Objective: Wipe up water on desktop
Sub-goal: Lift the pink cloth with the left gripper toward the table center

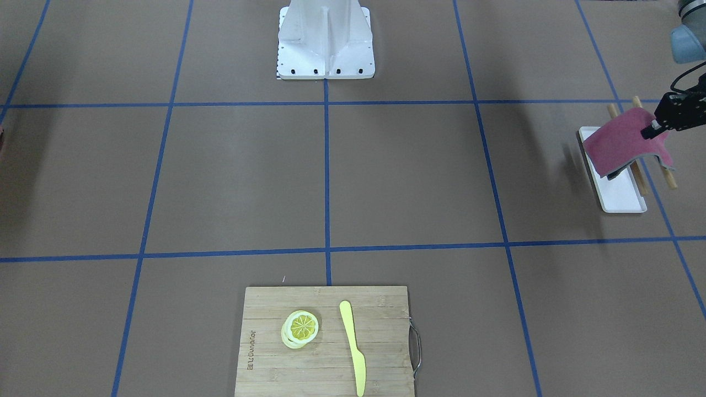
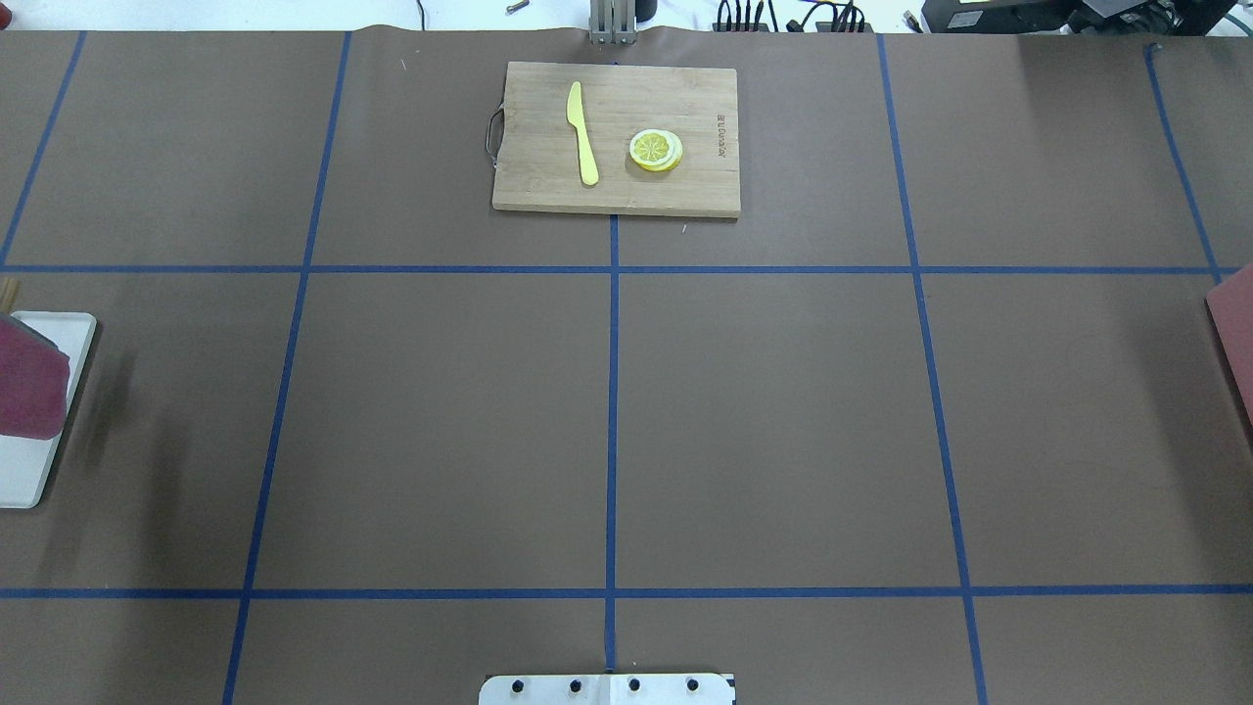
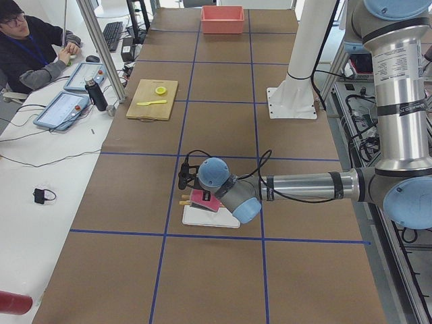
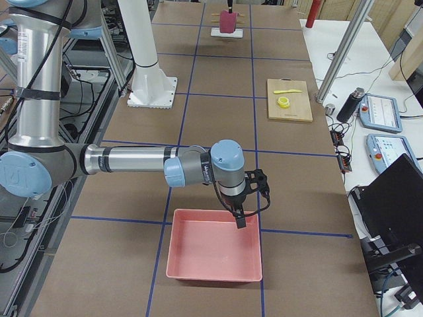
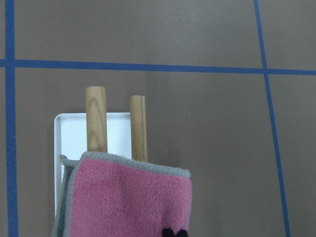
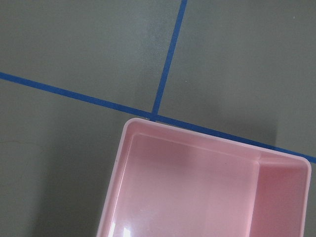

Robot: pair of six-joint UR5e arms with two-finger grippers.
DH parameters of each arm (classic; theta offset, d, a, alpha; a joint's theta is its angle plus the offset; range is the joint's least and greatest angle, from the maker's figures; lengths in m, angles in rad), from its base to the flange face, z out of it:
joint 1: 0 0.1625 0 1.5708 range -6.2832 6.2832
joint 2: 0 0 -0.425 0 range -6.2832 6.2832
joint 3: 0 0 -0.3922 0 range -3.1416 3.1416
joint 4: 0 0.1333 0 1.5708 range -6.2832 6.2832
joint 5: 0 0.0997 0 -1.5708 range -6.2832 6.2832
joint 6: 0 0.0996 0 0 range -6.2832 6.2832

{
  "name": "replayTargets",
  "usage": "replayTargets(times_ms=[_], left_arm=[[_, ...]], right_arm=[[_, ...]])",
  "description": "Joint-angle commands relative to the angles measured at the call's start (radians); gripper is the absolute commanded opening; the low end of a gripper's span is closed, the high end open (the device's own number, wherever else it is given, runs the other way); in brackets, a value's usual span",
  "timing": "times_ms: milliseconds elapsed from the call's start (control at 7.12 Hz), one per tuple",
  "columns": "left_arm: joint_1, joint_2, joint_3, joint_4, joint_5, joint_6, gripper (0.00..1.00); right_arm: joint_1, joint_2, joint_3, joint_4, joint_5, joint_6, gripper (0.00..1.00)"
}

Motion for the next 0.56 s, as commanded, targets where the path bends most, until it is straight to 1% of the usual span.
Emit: replayTargets(times_ms=[0,140,421], left_arm=[[0.000,-0.058,-0.028,0.000,-0.002,-0.117,0.00],[0.001,-0.107,-0.033,-0.002,-0.002,-0.183,0.00],[0.043,-0.196,-0.036,-0.002,0.003,-0.286,0.00]], right_arm=[[0.000,0.009,0.024,0.000,0.006,0.001,1.00],[0.000,0.014,0.045,0.000,0.023,0.010,1.00],[-0.002,0.017,0.097,0.002,0.115,0.038,1.00]])
